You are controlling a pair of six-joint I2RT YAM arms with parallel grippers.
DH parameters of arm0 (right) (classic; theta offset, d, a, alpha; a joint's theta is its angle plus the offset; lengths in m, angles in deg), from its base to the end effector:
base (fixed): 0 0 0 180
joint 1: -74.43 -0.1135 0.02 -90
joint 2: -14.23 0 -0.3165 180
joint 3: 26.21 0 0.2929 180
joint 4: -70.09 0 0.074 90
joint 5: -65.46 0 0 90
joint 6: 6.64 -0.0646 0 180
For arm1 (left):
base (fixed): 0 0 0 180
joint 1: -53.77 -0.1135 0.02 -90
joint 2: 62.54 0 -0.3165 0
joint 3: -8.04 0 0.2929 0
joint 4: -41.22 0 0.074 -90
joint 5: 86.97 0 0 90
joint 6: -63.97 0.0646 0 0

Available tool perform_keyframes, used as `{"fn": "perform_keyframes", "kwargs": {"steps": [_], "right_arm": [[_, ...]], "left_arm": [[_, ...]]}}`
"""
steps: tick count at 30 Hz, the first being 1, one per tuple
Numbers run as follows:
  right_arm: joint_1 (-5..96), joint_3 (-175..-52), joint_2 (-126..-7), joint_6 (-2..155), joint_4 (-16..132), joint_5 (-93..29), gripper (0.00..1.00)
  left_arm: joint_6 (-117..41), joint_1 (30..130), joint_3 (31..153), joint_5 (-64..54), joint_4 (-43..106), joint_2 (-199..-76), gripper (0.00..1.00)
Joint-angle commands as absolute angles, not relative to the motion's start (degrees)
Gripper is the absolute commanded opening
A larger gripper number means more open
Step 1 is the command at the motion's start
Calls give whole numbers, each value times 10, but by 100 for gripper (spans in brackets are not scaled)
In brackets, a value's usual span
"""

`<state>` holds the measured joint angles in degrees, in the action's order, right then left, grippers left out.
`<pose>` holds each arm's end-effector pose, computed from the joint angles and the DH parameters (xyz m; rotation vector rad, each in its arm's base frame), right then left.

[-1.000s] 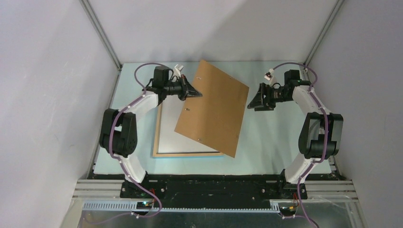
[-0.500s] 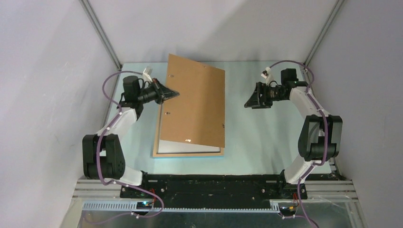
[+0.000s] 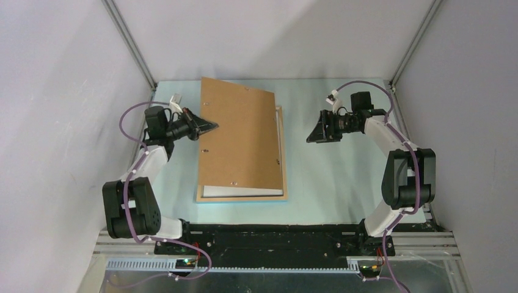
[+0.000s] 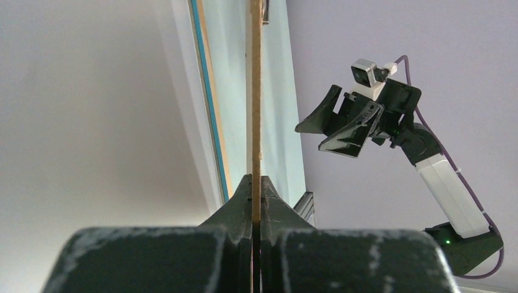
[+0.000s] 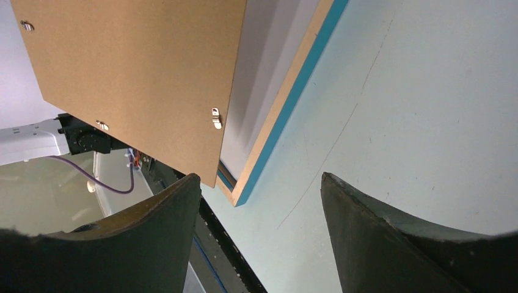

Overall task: Put the photo into the frame
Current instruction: Turn over the photo frame item at the center of the board, then place the photo frame item in the photo frame.

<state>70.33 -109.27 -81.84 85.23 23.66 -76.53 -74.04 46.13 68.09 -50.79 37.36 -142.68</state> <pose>0.3920 0.0791 0.2643 -0.4419 2.3674 1.1765 0.3472 -0.0060 0.2792 -0.3430 2.0353 -1.3734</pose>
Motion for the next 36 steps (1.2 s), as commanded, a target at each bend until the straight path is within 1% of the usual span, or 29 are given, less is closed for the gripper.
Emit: {"fn": "perform_keyframes", "kwargs": {"steps": [1,21,36], "right_arm": [[703,-1092,-810,848,262,-768,76],[707,-1079,-822,859,264,-765,76],[710,-1079,-831,862,264,-770,76]], "left_arm": [[-733,450,695,-550,380,-1411,0],[-724,447,747,-565,361,-1526,0],[-716,447,737,-572,360,-1534,0]]}}
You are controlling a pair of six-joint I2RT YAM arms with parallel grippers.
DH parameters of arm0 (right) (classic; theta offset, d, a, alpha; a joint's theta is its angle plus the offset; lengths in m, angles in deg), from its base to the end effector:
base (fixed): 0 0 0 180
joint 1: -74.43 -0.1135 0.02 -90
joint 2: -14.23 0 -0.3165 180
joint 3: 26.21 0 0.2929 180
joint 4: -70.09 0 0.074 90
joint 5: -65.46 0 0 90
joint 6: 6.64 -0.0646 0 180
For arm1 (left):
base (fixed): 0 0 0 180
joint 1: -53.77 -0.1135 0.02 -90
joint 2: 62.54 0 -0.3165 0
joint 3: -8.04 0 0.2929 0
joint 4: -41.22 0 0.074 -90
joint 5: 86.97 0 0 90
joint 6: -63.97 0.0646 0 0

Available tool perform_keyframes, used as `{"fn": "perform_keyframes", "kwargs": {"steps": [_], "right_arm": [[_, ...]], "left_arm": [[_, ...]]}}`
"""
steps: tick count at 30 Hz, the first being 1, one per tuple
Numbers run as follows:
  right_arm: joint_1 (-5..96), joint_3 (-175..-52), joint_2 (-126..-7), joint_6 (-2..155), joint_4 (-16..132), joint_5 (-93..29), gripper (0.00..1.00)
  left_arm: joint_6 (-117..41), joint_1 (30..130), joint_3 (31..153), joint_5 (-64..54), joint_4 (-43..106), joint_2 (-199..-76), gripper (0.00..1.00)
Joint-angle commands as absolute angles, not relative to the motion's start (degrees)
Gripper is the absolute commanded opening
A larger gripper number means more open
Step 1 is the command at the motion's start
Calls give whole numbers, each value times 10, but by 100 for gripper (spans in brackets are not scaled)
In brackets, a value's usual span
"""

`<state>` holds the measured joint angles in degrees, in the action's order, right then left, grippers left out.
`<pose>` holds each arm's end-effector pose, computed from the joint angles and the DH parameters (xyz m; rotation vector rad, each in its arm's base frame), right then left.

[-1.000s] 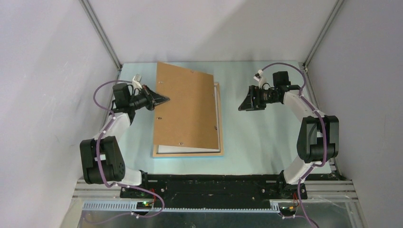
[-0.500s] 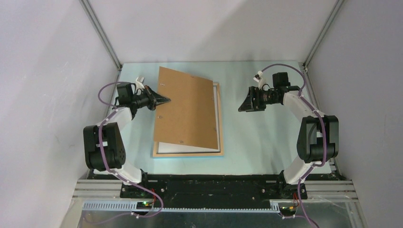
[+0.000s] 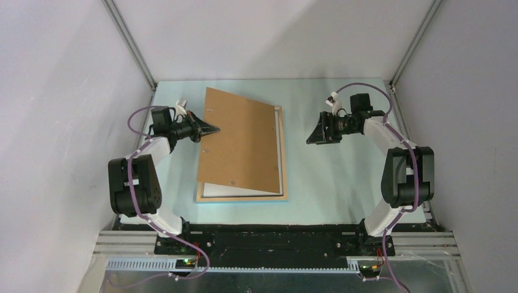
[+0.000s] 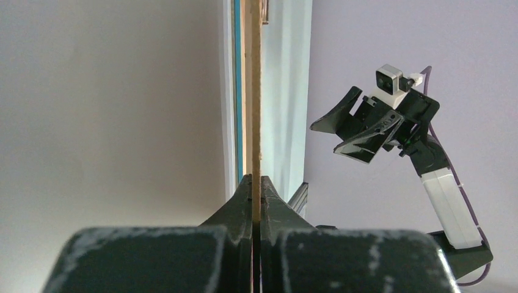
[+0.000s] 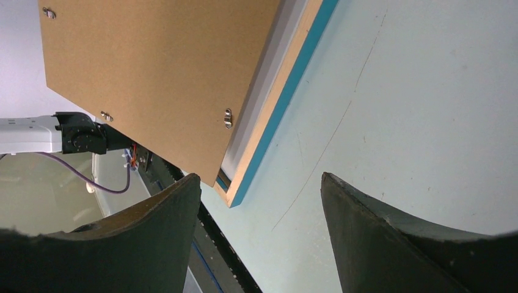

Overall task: Put the photo into the frame
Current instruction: Place the photo frame item in the photo frame.

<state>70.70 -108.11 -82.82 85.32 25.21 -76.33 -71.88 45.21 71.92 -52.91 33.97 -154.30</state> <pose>0.3943 0.0766 0.2523 -0.4298 2.3773 1.1728 0.3825 0.0035 0.2295 -0.4519 2.1643 -1.4262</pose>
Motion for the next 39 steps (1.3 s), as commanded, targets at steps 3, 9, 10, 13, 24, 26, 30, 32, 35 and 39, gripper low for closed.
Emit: {"fn": "perform_keyframes", "kwargs": {"steps": [3,9,10,13,24,26,30,32,35,39], "right_arm": [[710,-1079,-831,862,263,-770,76],[711,-1079,-832,861,263,-771,76],[712,-1079,-833,862,263,-771,76],[712,-1079,-833,863,263,-773,76],[716,-1079,-834,862,263,-774,76],[716,-1079,-835,862,263,-774,76],[716,-1079,-836,863,262,-773,76],[715,-1079,-836,863,261,-774,76],[716,-1080,-837,863,262,-774,76],[716,-1079,-838,863,261,-774,76]], "left_arm": [[-716,447,735,-572,360,-1532,0],[-713,447,732,-571,359,-1531,0],[-712,448,730,-570,360,-1531,0],[-711,448,727,-569,360,-1529,0],[-710,455,714,-564,360,-1521,0],[-711,458,712,-565,360,-1519,0],[-711,460,711,-564,360,-1517,0],[-711,461,711,-564,360,-1517,0],[-711,463,713,-563,360,-1519,0],[-710,466,715,-564,360,-1521,0]]}}
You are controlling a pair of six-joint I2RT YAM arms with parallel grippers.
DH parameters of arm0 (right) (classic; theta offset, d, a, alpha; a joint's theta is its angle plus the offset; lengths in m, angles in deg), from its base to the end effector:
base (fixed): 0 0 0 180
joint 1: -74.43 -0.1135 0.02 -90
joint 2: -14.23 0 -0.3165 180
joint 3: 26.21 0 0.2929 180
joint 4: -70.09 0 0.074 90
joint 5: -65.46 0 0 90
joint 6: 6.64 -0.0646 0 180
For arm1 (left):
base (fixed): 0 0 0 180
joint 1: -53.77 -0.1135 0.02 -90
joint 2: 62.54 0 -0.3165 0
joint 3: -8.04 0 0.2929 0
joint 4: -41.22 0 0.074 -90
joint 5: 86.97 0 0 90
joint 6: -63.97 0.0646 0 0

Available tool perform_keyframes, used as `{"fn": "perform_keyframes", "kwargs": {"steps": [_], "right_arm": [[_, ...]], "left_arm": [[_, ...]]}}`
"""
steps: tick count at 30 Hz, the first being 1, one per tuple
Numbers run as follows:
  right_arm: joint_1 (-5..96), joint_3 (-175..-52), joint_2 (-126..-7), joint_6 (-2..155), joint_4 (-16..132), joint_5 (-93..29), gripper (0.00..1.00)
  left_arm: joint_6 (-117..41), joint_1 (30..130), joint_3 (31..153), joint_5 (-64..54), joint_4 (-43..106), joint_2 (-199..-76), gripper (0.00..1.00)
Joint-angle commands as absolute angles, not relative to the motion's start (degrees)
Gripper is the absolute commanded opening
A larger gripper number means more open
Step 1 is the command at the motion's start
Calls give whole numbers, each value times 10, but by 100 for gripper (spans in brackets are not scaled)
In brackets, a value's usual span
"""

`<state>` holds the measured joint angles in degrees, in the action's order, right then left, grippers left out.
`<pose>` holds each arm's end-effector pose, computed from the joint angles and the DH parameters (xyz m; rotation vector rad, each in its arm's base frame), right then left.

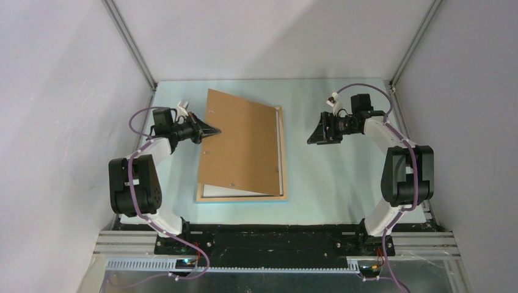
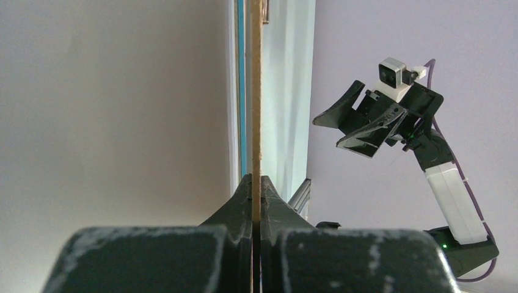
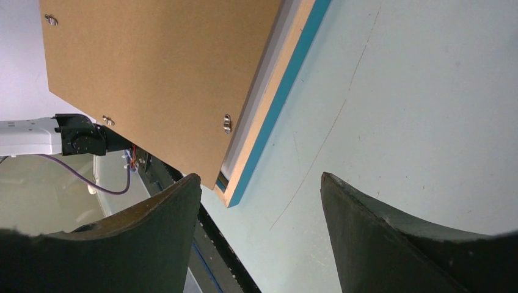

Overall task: Put the photo into the frame
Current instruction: Place the photo frame item in the photo frame.

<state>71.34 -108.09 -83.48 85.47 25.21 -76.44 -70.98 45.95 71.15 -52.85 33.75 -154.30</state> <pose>0.3966 0.0723 0.2479 -0.4140 2.3850 1.1740 0.3796 -0.0018 0.2244 -0.4360 2.1818 -1.4277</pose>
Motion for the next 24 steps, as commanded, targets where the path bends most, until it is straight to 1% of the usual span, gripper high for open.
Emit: {"fn": "perform_keyframes", "kwargs": {"steps": [1,24], "right_arm": [[716,-1079,-838,864,262,-774,76],[716,-1079,-840,864,261,-773,76]], "left_arm": [[-710,467,715,-564,360,-1521,0],[-706,477,707,-547,360,-1518,0]]}}
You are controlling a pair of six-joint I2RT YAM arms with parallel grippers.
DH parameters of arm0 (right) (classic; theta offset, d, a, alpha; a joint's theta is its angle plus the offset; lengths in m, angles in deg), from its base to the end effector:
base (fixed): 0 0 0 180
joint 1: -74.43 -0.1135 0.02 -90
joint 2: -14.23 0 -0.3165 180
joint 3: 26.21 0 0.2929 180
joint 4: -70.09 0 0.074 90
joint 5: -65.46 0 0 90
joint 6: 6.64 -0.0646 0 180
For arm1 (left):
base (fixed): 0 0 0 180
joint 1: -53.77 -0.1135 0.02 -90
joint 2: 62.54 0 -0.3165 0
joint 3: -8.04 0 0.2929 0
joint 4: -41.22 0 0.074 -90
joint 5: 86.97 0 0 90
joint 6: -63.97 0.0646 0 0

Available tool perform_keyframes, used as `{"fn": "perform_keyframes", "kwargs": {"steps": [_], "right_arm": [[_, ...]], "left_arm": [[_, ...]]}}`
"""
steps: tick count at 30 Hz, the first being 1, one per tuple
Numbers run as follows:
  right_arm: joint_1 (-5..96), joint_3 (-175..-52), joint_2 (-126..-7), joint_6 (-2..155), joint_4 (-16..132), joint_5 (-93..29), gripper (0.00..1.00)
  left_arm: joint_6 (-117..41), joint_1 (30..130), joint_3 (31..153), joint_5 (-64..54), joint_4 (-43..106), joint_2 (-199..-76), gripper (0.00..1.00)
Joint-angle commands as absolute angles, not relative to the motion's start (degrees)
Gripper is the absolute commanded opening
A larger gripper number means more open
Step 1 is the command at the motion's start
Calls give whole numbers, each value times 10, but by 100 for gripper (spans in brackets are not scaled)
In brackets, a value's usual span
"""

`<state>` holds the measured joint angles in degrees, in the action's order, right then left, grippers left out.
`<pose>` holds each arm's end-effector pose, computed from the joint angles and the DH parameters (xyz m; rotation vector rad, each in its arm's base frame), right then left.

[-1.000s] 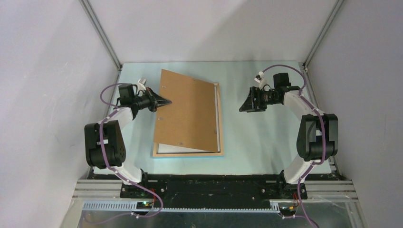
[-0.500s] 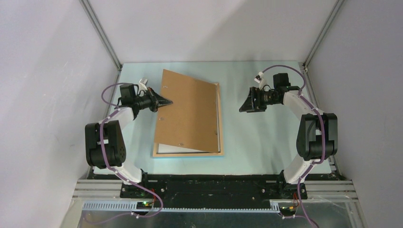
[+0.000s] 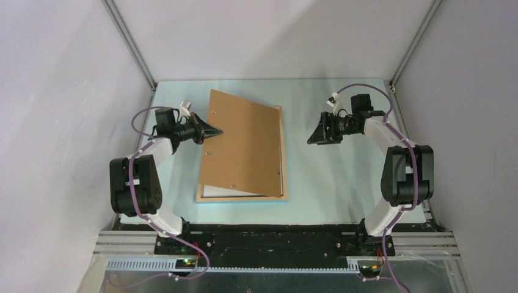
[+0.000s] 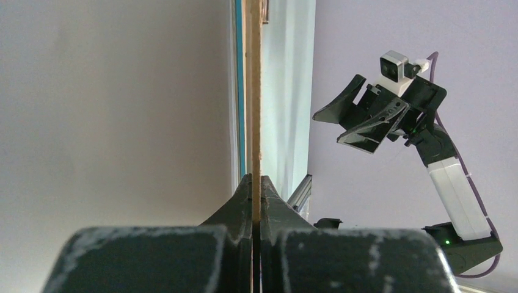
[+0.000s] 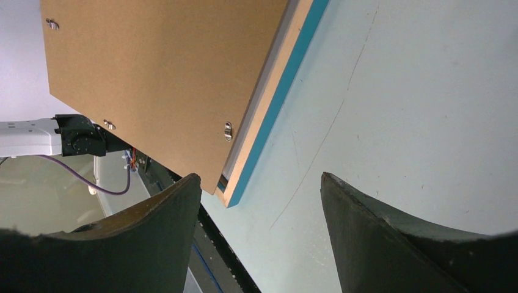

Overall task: Put the photo into the frame
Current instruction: Place the photo frame item in the photo frame.

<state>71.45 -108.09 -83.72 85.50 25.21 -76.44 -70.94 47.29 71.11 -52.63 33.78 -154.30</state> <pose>0.3973 0.0716 0.2463 -0.4102 2.3884 1.1746 0.3795 -0.0106 0.2241 -0.4137 2.1938 -1.4355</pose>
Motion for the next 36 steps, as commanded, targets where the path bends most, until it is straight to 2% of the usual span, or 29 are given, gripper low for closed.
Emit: {"fn": "perform_keyframes", "kwargs": {"steps": [1,36], "right_arm": [[717,-1080,-840,864,261,-773,76],[718,-1080,-842,865,260,-773,76]], "left_arm": [[-706,477,707,-545,360,-1518,0],[-722,485,716,-542,378,-1533,0]]}}
